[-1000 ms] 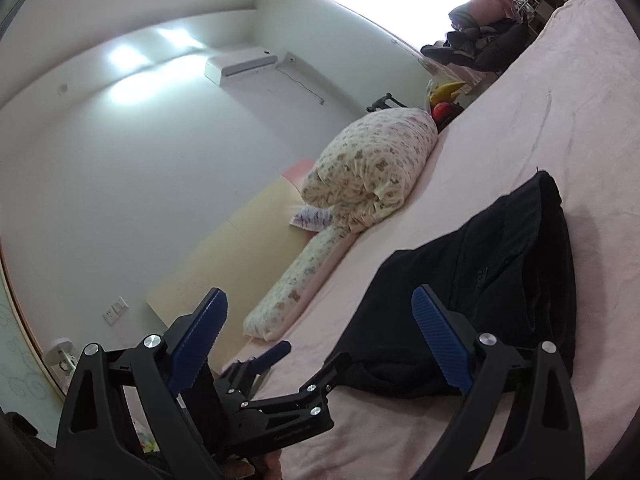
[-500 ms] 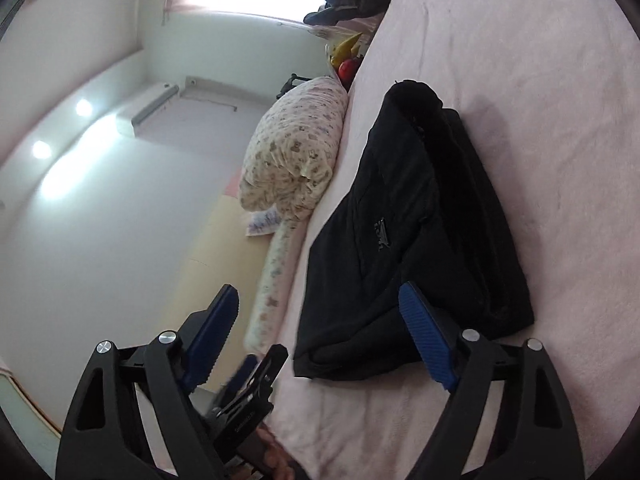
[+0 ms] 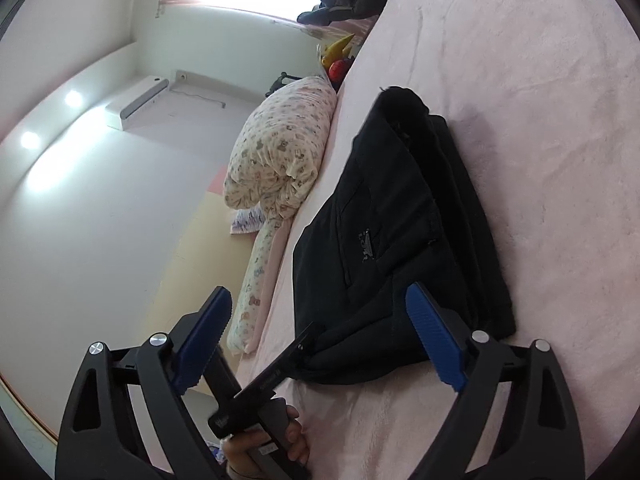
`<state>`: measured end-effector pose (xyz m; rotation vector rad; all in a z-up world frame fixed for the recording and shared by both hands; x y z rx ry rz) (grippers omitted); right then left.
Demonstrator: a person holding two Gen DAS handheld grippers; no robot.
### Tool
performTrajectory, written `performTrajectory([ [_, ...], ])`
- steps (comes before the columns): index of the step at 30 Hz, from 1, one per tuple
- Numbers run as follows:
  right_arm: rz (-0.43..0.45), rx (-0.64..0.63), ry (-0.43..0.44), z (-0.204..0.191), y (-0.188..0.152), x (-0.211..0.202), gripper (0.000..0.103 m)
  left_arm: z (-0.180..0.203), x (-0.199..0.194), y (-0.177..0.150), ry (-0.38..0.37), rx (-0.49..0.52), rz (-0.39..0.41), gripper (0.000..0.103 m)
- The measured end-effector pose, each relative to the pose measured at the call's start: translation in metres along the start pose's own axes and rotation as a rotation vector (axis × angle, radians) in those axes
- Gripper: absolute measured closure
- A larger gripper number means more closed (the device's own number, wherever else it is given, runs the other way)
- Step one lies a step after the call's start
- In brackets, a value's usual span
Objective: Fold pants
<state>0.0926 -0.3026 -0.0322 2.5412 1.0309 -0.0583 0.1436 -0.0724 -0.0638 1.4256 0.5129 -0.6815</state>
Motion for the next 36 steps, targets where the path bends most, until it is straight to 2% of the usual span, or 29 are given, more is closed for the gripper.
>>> performTrajectory([
  [2, 0.004, -0.057, -0.032, -0.012, 0.004, -0.006, 0.011, -0.003, -0.008, 0.004, -0.064, -0.022, 0.000, 0.002],
  [5, 0.032, -0.213, -0.052, -0.043, 0.021, -0.022, 0.006, -0.025, -0.030, 0.029, -0.245, -0.161, 0.034, 0.002],
  [6, 0.037, -0.238, -0.065, -0.049, 0.027, -0.026, 0.002, -0.037, -0.036, 0.042, -0.319, -0.228, 0.044, 0.002],
  [7, 0.035, -0.243, -0.075, -0.049, 0.030, -0.026, 0.001, -0.048, -0.038, 0.053, -0.364, -0.279, 0.043, 0.002],
  [10, -0.034, -0.207, -0.146, -0.035, 0.050, -0.017, 0.001, -0.075, -0.031, 0.083, -0.386, -0.350, 0.040, 0.002],
  [14, -0.147, -0.161, -0.271, -0.009, 0.072, 0.011, 0.001, -0.094, 0.006, 0.095, -0.378, -0.369, -0.064, 0.002],
  [17, -0.205, -0.149, -0.341, 0.012, 0.083, 0.024, 0.001, -0.098, 0.037, 0.080, -0.427, -0.429, -0.197, 0.002],
  [18, -0.224, -0.126, -0.367, 0.021, 0.086, 0.029, 0.001, -0.098, 0.053, 0.074, -0.450, -0.454, -0.283, 0.002],
  [19, -0.248, -0.095, -0.393, 0.031, 0.088, 0.034, 0.001, -0.097, 0.062, 0.071, -0.464, -0.463, -0.337, 0.002],
  [23, -0.365, -0.018, -0.373, 0.053, 0.080, 0.054, 0.001, -0.094, 0.076, 0.068, -0.520, -0.431, -0.419, 0.002],
  [27, -0.497, -0.029, -0.409, 0.066, 0.063, 0.067, 0.001, -0.084, 0.076, 0.066, -0.666, -0.455, -0.498, 0.002],
  [29, -0.539, -0.078, -0.425, 0.065, 0.057, 0.072, 0.001, -0.082, 0.080, 0.064, -0.687, -0.451, -0.520, 0.002],
  [31, -0.608, -0.089, -0.380, 0.060, 0.046, 0.075, 0.001, -0.079, 0.081, 0.065, -0.717, -0.451, -0.529, 0.002],
  [33, -0.666, -0.084, -0.318, 0.054, 0.036, 0.077, 0.001, -0.068, 0.081, 0.066, -0.814, -0.481, -0.558, 0.002],
  [34, -0.679, -0.104, -0.321, 0.054, 0.032, 0.077, 0.001, -0.065, 0.084, 0.066, -0.827, -0.477, -0.568, 0.002],
  [36, -0.674, -0.103, -0.317, 0.056, 0.030, 0.082, 0.001, -0.060, 0.089, 0.063, -0.797, -0.431, -0.572, 0.002],
])
Point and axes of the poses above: each gripper's, at about its wrist camera, not at the fingertips, and x roughly the way its jaws point, z to its right, y to its top, the point moved 9 cm from there along x, roughly the way its jaws point, and after that the axes turned 3 degrees about z, right-handed, at the moved point
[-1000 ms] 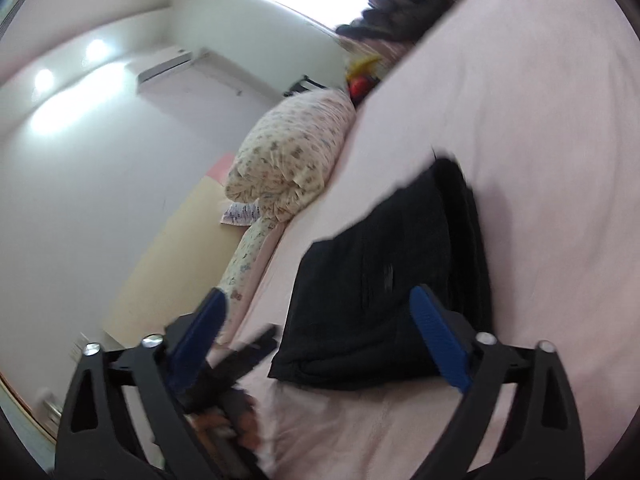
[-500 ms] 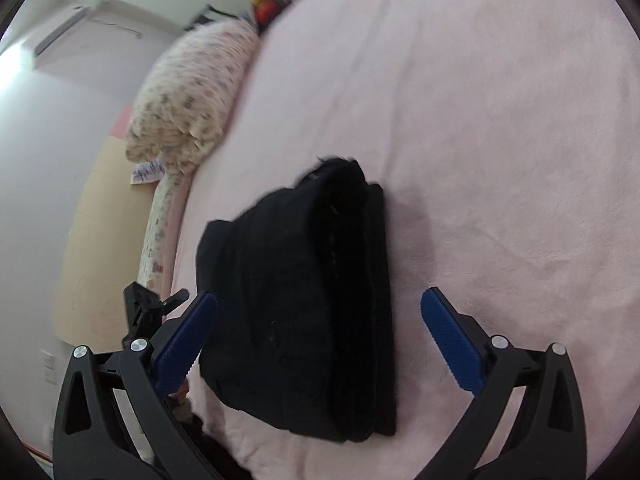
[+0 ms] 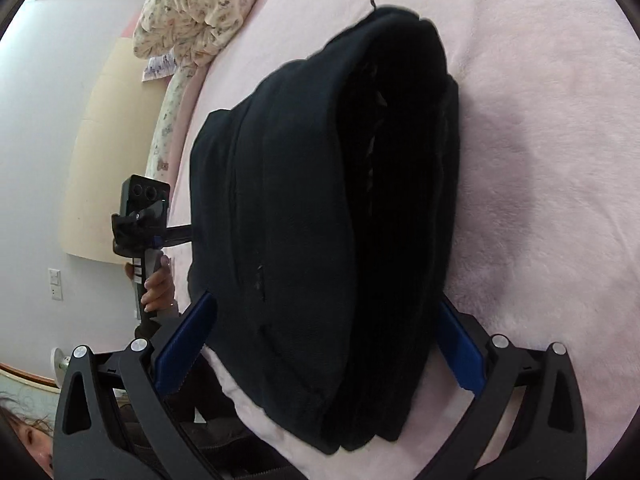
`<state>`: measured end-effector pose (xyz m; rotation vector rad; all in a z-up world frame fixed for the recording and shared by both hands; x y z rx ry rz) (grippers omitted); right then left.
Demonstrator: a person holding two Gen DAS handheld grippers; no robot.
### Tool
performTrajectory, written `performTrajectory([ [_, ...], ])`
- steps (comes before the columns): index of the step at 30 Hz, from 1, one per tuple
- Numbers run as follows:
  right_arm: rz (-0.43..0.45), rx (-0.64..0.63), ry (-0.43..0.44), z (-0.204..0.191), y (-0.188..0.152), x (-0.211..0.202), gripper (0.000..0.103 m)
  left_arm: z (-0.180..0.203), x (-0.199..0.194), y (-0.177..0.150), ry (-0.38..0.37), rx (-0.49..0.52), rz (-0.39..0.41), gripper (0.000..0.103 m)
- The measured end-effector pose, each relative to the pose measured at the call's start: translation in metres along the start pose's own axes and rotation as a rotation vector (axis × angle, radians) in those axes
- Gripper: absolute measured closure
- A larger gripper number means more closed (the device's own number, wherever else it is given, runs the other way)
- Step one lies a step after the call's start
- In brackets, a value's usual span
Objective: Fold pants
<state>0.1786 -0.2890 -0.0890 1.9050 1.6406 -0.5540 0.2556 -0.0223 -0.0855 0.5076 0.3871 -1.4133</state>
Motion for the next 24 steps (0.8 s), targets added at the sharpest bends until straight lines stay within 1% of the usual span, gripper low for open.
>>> performTrajectory([
  [1, 0.014, 0.006, 0.017, -0.001, 0.001, -0.001, 0.001, -0.001, 0.003, 0.001, 0.008, -0.001, 0.003, 0.002],
  [2, 0.029, 0.008, 0.052, -0.003, 0.002, -0.001, 0.001, -0.001, 0.004, 0.002, 0.008, -0.003, 0.007, 0.002],
  [4, 0.045, 0.006, 0.072, -0.006, 0.002, -0.001, 0.001, 0.000, 0.005, 0.004, -0.010, -0.003, 0.010, 0.002],
  [6, 0.058, -0.011, 0.061, -0.008, 0.001, 0.000, 0.001, 0.000, 0.005, 0.005, -0.028, -0.005, 0.016, 0.002],
  [9, 0.074, -0.018, 0.049, -0.013, 0.003, 0.002, 0.001, -0.003, -0.002, -0.002, -0.053, -0.015, 0.032, 0.002],
  [12, 0.091, -0.014, 0.038, -0.018, 0.005, 0.005, 0.002, -0.003, -0.001, 0.000, -0.050, -0.011, 0.044, 0.002],
  [14, 0.108, -0.008, 0.013, -0.014, 0.004, 0.003, 0.011, -0.001, 0.000, 0.000, -0.042, 0.003, 0.045, 0.002],
  [16, 0.133, 0.018, -0.005, -0.006, 0.004, 0.000, 0.035, 0.002, 0.003, -0.001, -0.021, 0.025, 0.043, 0.002],
  [17, 0.138, 0.036, -0.001, -0.001, 0.004, 0.000, 0.039, 0.003, 0.004, -0.001, -0.013, 0.037, 0.046, 0.003],
  [18, 0.146, 0.048, 0.023, 0.001, 0.004, -0.001, 0.043, 0.004, 0.005, 0.000, -0.004, 0.042, 0.047, 0.007],
  [19, 0.149, 0.050, 0.030, 0.001, 0.004, -0.001, 0.047, 0.005, 0.006, 0.001, 0.018, 0.044, 0.047, 0.016],
  [20, 0.152, 0.044, 0.029, 0.001, 0.003, -0.001, 0.048, 0.004, 0.006, 0.000, 0.032, 0.044, 0.046, 0.023],
  [21, 0.155, 0.041, 0.024, 0.000, 0.003, -0.001, 0.050, 0.001, 0.007, 0.000, 0.057, 0.042, 0.046, 0.039],
  [22, 0.157, 0.043, 0.025, -0.001, 0.004, 0.000, 0.052, -0.003, 0.007, 0.000, 0.073, 0.033, 0.048, 0.050],
  [23, 0.159, 0.046, 0.030, -0.001, 0.004, 0.000, 0.052, -0.006, 0.005, 0.000, 0.075, 0.019, 0.053, 0.052],
  [24, 0.161, 0.049, 0.033, -0.002, 0.004, 0.000, 0.053, -0.009, 0.003, 0.000, 0.060, 0.003, 0.060, 0.058],
])
Point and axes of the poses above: each gripper's, at about its wrist camera, not at the fingertips, and x roughly the way its jaws point, z to its right, y to its top, the point moved 9 cm from there along x, roughly the way its jaws point, and after that the axes turned 3 degrees about z, right-handed, at the moved point
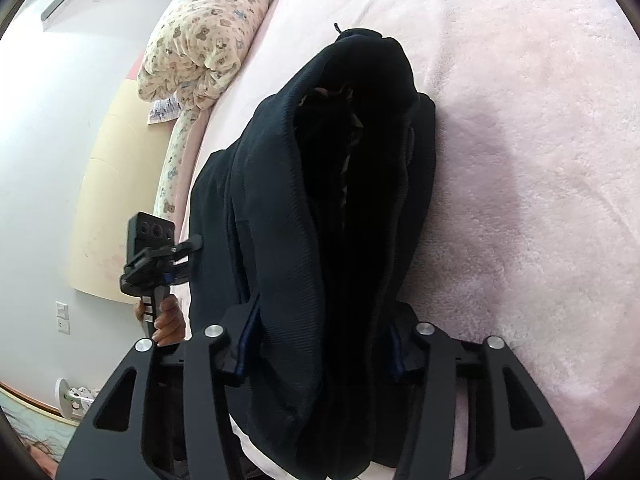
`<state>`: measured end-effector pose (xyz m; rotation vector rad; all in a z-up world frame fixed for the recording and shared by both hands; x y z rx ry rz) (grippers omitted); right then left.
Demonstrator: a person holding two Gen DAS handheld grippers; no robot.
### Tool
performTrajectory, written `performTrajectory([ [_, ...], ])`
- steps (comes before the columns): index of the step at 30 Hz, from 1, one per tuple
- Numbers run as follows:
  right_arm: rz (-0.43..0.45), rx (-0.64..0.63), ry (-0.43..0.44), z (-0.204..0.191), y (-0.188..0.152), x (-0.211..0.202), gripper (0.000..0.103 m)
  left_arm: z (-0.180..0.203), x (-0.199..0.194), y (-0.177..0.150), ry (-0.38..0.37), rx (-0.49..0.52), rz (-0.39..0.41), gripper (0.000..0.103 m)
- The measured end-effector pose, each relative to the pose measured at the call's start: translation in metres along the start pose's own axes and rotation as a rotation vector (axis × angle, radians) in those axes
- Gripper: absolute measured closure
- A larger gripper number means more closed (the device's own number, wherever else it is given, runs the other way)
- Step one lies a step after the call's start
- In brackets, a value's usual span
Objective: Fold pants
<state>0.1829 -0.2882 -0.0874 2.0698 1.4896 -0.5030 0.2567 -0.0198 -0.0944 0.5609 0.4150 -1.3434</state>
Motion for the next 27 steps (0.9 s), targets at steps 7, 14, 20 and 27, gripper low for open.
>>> performTrajectory([
  [7, 0.047, 0.005, 0.010, -0.007, 0.003, -0.004, 0.061, 0.007, -0.011, 0.000, 0.005, 0.039, 0.061, 0.084],
  [14, 0.147, -0.040, 0.080, -0.035, 0.012, -0.020, 0.064, 0.033, -0.032, 0.004, -0.049, 0.091, 0.160, 0.091],
  [20, 0.227, -0.066, 0.095, -0.053, 0.032, -0.026, 0.065, 0.050, -0.041, 0.015, -0.078, 0.097, 0.264, 0.092],
  [27, 0.373, -0.062, 0.164, -0.058, 0.078, -0.042, 0.066, 0.066, -0.040, 0.047, -0.075, 0.120, 0.360, 0.092],
])
Point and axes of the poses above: each gripper's, at about its wrist camera, not at the fingertips, and x roughly the way its jaws point, z to its right, y to its top, the point moved 9 cm from there along x, roughly the way its jaws point, and after that the axes turned 3 degrees about z, right-handed, at the moved point
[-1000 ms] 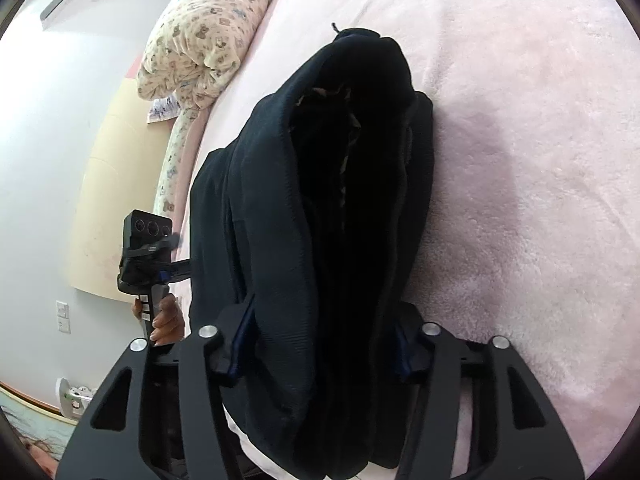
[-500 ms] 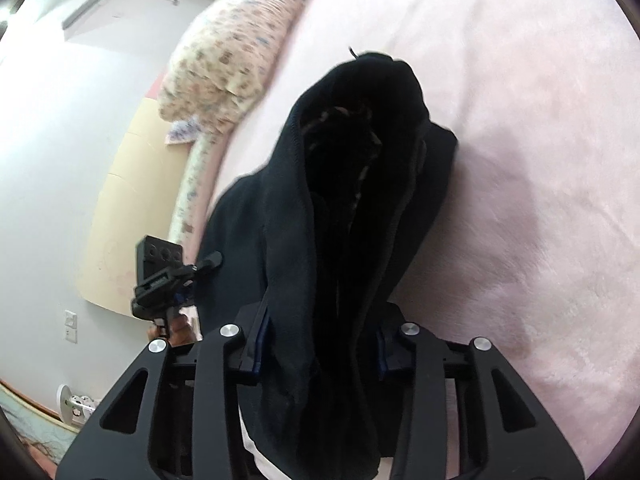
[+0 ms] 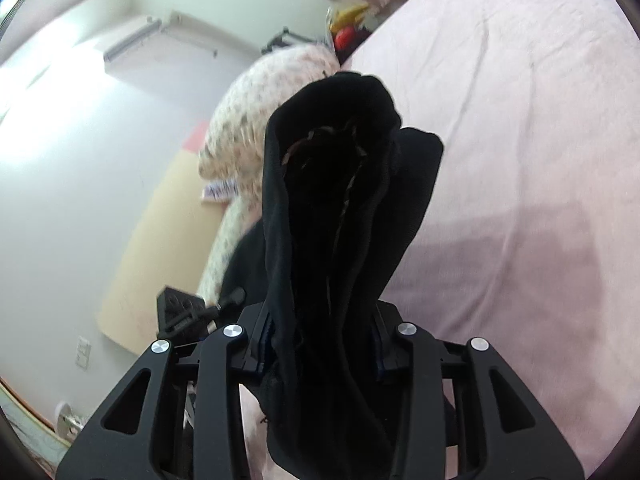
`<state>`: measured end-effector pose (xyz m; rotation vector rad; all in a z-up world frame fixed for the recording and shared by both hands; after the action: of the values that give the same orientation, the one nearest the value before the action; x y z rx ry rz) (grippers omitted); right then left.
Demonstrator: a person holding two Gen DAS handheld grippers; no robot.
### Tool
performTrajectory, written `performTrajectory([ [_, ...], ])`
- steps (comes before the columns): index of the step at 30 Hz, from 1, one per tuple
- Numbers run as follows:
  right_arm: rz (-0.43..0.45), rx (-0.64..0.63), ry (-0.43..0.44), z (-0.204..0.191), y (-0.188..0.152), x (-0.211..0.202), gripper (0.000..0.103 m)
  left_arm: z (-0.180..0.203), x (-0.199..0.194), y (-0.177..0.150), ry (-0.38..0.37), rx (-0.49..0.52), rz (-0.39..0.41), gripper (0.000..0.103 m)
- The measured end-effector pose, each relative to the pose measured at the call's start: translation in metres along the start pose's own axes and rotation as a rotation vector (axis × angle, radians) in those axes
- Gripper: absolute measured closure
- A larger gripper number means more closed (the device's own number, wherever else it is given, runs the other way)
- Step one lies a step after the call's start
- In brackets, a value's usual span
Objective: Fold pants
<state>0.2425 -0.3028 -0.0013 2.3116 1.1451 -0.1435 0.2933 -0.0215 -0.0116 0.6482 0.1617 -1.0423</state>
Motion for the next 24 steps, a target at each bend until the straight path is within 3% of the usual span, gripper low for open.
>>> performTrajectory([
  [4, 0.041, 0.029, -0.020, 0.027, 0.011, 0.011, 0.066, -0.012, 0.027, 0.006, 0.038, -0.009, -0.008, 0.092],
  [8, 0.040, 0.121, -0.126, 0.077, 0.007, 0.029, 0.066, -0.042, 0.053, 0.004, 0.094, -0.047, -0.007, 0.086],
  [11, 0.041, 0.177, -0.110, 0.088, 0.005, 0.031, 0.063, -0.060, 0.058, 0.000, 0.098, -0.083, -0.005, 0.065],
  [14, 0.050, 0.163, -0.165, 0.087, 0.003, 0.026, 0.054, -0.065, 0.047, 0.003, 0.128, -0.122, 0.027, 0.053],
  [16, 0.055, 0.169, -0.189, 0.088, 0.002, 0.018, 0.053, -0.070, 0.019, 0.011, 0.204, -0.136, 0.122, 0.026],
  [17, 0.058, 0.185, -0.196, 0.088, 0.002, 0.013, 0.051, -0.071, -0.001, 0.016, 0.261, -0.129, 0.191, 0.022],
  [19, 0.112, 0.184, -0.218, 0.085, 0.005, -0.006, 0.049, -0.065, -0.035, 0.021, 0.339, -0.078, 0.288, 0.020],
  [21, 0.210, 0.083, -0.289, 0.067, 0.012, -0.032, 0.049, -0.038, -0.063, 0.022, 0.386, 0.029, 0.358, 0.014],
  [22, 0.258, 0.007, -0.317, 0.052, 0.015, -0.043, 0.049, -0.024, -0.070, 0.020, 0.387, 0.075, 0.376, 0.004],
  [24, 0.273, -0.131, -0.316, 0.019, 0.013, -0.045, 0.049, 0.013, -0.071, 0.005, 0.358, 0.177, 0.379, 0.002],
])
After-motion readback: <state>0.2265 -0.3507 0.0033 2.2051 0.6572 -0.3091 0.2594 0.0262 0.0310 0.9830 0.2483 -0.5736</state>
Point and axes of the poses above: each gripper's, at about its wrist camera, not at the fingertips, and x roughly the way its jaws point, z to its right, y to its top, the point moved 9 cm from there along x, roughly the way its jaws point, and after that the axes turned 3 degrees about z, right-handed, at the moved point
